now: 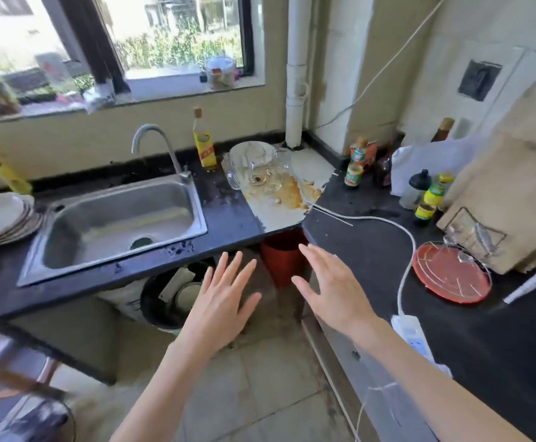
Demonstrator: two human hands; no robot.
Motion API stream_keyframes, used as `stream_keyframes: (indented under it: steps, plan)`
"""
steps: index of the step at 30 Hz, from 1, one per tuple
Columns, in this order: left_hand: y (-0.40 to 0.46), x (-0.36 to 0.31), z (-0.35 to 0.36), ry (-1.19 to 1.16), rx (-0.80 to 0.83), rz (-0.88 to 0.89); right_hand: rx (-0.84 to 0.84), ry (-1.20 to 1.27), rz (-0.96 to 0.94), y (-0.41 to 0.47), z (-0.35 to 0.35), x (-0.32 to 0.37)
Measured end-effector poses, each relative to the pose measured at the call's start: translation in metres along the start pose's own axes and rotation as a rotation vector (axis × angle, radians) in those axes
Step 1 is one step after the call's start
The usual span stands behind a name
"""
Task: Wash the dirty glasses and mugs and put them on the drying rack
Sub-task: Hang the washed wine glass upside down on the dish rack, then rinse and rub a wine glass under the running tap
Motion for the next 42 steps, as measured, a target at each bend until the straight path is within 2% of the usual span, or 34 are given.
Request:
stream_keyframes:
  steps: [5,11,19,25,29,31,36,39,42]
  plan:
    - [0.062,0.048,-0.006,0.005,0.022,-0.06,0.025,-0.012,-0.026,0.093,-0.007,-0.001]
    - [0.141,0.113,0.0,0.021,0.122,-0.045,0.076,-0.041,0.055,0.196,0.016,-0.014]
    - [0.239,0.196,-0.007,-0.001,0.209,0.032,0.112,0.023,0.334,0.323,0.047,-0.057]
    - [0.29,0.228,-0.01,0.013,0.237,0.043,0.086,0.035,0.497,0.399,0.057,-0.106]
    - [0.316,0.244,0.003,0.008,0.278,0.009,0.256,0.037,0.55,0.433,0.086,-0.127]
    - [0.327,0.247,0.012,-0.01,0.291,-0.034,0.326,0.063,0.53,0.443,0.102,-0.134]
    - [0.346,0.241,0.032,-0.075,0.35,-0.132,0.353,0.085,0.467,0.447,0.105,-0.136]
    - [0.358,0.232,0.041,-0.124,0.367,-0.145,0.451,0.126,0.378,0.45,0.104,-0.117]
    - [0.369,0.229,0.043,-0.175,0.314,-0.163,0.494,0.219,0.313,0.467,0.101,-0.091]
Point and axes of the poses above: each hand's wrist, its own y-axis towards the middle knuckle, its own z-axis out of the palm, x = y × z, the point moved 8 cm from there along y, towards the middle knuckle, and after that the axes turned 6 degrees about x, right-handed, at the moved point
